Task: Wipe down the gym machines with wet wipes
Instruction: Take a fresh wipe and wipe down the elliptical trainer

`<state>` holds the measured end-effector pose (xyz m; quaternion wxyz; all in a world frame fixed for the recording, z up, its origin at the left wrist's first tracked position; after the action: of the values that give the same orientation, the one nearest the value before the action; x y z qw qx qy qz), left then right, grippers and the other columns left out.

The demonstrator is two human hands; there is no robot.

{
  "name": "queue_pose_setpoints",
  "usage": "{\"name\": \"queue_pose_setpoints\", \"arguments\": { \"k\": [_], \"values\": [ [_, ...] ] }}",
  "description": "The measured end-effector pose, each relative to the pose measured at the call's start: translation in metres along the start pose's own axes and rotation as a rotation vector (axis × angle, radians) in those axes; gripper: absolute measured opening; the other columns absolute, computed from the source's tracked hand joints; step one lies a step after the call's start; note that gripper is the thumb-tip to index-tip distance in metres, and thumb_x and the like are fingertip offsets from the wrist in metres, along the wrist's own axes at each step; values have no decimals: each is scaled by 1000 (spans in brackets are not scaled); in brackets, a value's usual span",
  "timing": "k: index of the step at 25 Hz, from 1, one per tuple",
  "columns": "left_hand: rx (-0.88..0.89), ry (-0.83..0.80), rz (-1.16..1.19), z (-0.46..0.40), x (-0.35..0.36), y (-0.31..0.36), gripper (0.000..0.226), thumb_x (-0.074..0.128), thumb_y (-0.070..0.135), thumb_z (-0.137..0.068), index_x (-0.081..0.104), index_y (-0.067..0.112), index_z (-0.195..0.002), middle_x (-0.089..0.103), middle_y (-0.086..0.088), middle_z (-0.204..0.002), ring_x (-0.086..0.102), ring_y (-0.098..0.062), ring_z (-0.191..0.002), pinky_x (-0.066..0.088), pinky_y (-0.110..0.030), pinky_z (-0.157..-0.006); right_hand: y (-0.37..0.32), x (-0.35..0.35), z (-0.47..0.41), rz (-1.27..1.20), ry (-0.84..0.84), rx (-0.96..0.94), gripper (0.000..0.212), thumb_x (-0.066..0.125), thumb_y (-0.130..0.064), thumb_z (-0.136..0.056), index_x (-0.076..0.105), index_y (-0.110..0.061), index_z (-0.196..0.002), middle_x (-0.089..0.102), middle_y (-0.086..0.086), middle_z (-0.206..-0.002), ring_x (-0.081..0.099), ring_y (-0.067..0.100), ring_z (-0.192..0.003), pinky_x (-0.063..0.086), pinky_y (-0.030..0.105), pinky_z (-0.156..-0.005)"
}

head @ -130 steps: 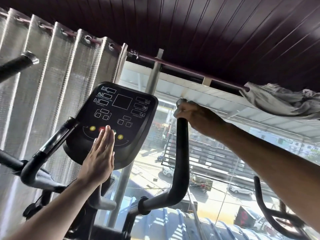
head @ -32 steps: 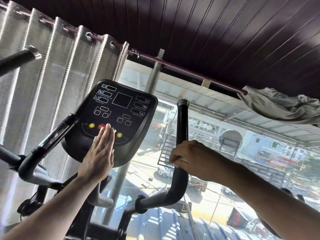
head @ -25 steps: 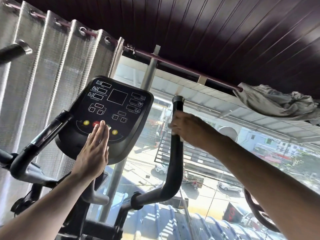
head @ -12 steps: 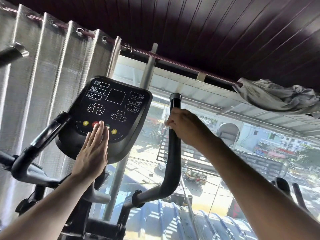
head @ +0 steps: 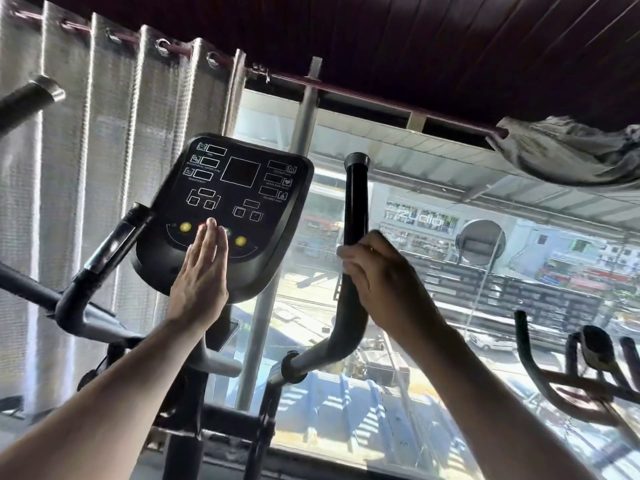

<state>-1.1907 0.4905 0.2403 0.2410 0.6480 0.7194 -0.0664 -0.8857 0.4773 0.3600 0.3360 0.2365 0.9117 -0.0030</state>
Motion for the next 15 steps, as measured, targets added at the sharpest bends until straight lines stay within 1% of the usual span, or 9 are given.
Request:
{"name": "queue_pose_setpoints", "arguments": {
  "k": [1,3,6,8,11,12,13,14,15],
  "values": [
    [2,7,-2,0,0,1,81,55,-14,-93,16,2,-162,7,-18,-171,8,-32,-159,26,-48,-126,9,-2,-12,-19,53,32,17,66,-1,-95,68,-1,-112,56,8,-103,66,26,-89,60,43,-77],
    [-18,27,-8,1,-1,2,76,55,-6,-96,16,0,-161,9,-20,-171,11,-33,-159,24,-48,-127,15,2,-19,-47,102,74,16,66,-1,-95,69,0,-110,57,10,-102,65,29,-90,59,45,-81],
    [-47,36,-8,8,-2,4,72,52,-1,-100,14,-3,-161,9,-22,-170,11,-36,-158,20,-46,-128,-4,11,19,-114,148,85,16,65,-3,-95,72,-1,-109,59,8,-103,63,27,-96,58,42,-83],
    [-34,43,-27,10,-3,5,70,52,0,-100,15,-4,-160,9,-23,-170,13,-37,-158,19,-45,-128,-17,18,58,-149,195,81,19,66,-3,-95,72,-3,-113,60,6,-106,61,25,-99,57,38,-80],
    [-8,66,-70,13,-4,6,71,52,-2,-100,16,-4,-160,11,-24,-169,14,-37,-158,16,-41,-129,-24,44,107,-154,187,108,38,79,6,-83,72,-6,-118,65,3,-110,63,20,-100,53,27,-86],
    [-9,71,-76,12,-5,6,71,52,-3,-100,15,-4,-161,10,-24,-169,14,-37,-158,14,-40,-129,-26,50,118,-176,180,118,39,80,6,-81,73,-8,-117,65,2,-110,64,18,-99,51,22,-87],
    [-10,68,-80,12,-6,6,71,52,-3,-100,15,-4,-160,11,-25,-169,14,-37,-158,13,-39,-130,-28,50,124,-211,192,121,35,79,5,-84,74,-9,-116,65,1,-110,65,17,-100,51,20,-88],
    [-11,64,-85,13,-5,6,71,52,-4,-99,16,-5,-160,11,-25,-169,14,-37,-157,12,-38,-130,-29,43,128,-253,233,113,30,76,2,-88,74,-8,-116,66,1,-111,67,17,-102,51,21,-90],
    [-9,74,-92,13,-5,7,71,52,-4,-99,17,-6,-160,13,-26,-168,15,-38,-157,11,-37,-130,-29,28,123,-290,313,103,25,72,1,-92,75,-7,-115,67,3,-111,67,17,-103,52,23,-92]
  ]
}}
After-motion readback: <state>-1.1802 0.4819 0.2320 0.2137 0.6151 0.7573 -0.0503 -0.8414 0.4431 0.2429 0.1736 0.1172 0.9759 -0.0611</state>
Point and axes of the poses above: each hand's wrist, its own z-axis away from the middle knuckle, its own x-axis out of the palm, y = z × x, the point moved 6 cm from there along -z, towards the middle knuckle
